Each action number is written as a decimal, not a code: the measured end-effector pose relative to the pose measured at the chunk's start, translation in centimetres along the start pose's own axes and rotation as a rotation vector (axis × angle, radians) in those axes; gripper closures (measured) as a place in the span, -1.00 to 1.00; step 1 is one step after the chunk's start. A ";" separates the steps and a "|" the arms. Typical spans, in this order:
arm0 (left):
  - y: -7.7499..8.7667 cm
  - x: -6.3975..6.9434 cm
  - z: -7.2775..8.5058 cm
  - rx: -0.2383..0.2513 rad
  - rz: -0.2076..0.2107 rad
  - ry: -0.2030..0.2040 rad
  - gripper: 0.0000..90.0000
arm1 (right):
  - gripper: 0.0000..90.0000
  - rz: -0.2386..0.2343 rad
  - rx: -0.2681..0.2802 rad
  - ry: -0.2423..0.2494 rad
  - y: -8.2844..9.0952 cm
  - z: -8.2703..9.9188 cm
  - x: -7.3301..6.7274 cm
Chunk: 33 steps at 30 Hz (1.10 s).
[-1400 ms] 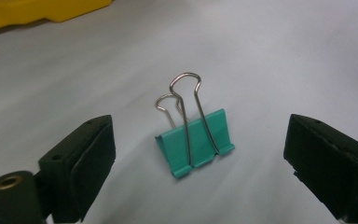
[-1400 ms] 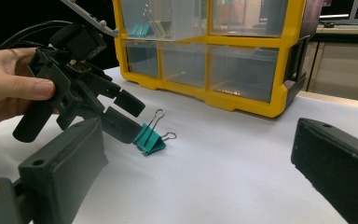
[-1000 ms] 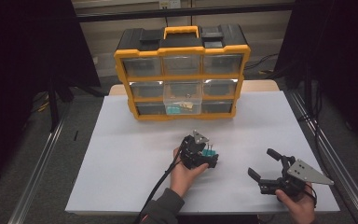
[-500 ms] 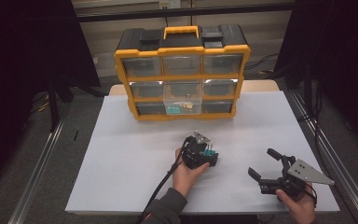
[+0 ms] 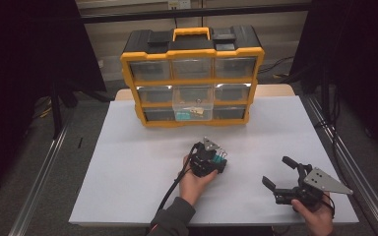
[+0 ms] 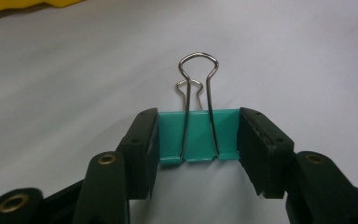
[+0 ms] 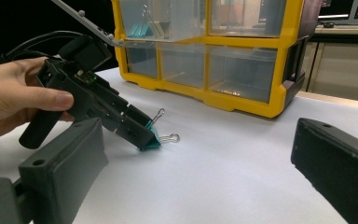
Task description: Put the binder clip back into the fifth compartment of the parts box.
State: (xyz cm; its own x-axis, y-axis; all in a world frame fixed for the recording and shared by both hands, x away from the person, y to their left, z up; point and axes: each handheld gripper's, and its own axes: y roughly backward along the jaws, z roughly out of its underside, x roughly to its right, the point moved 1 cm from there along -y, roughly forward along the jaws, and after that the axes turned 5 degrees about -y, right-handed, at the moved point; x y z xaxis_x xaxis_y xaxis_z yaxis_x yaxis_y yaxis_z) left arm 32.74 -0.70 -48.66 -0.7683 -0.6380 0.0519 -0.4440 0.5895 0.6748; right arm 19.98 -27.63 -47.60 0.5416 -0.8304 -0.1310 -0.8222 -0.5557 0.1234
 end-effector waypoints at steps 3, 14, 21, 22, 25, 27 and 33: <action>0.4 -0.3 -0.1 0.018 0.007 0.007 0.11 | -0.95 -0.002 0.000 0.006 0.0 0.0 0.0; 3.0 -0.8 -1.0 0.154 0.036 0.007 0.11 | -0.95 -0.003 0.000 0.004 0.0 0.0 -0.1; 5.3 -1.0 -2.3 0.233 0.036 -0.013 0.11 | -0.95 -0.003 -0.004 0.007 -0.1 0.0 -0.1; 5.6 -1.0 -2.5 0.248 0.038 -0.006 0.11 | -0.95 -0.006 0.000 0.010 -0.1 0.0 -0.1; 6.7 -1.2 -3.3 0.288 0.034 -0.015 0.11 | -0.95 -0.011 -0.003 0.008 -0.2 0.0 -0.1; 7.3 -1.4 -3.8 0.309 0.021 -0.026 0.11 | -0.95 -0.006 -0.003 0.006 -0.2 0.0 -0.1; 9.1 -1.9 -5.1 0.364 -0.004 -0.027 0.11 | -0.95 -0.004 -0.003 0.011 -0.2 -0.1 -0.2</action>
State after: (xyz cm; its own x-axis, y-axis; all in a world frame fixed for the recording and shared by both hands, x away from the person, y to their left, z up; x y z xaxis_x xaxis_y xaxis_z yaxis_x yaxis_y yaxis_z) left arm 32.46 3.33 -38.84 -0.7759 -0.6302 0.0275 -0.5783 0.7281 0.3680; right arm 20.07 -27.37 -47.55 0.5470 -0.8284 -0.1207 -0.8193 -0.5593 0.1261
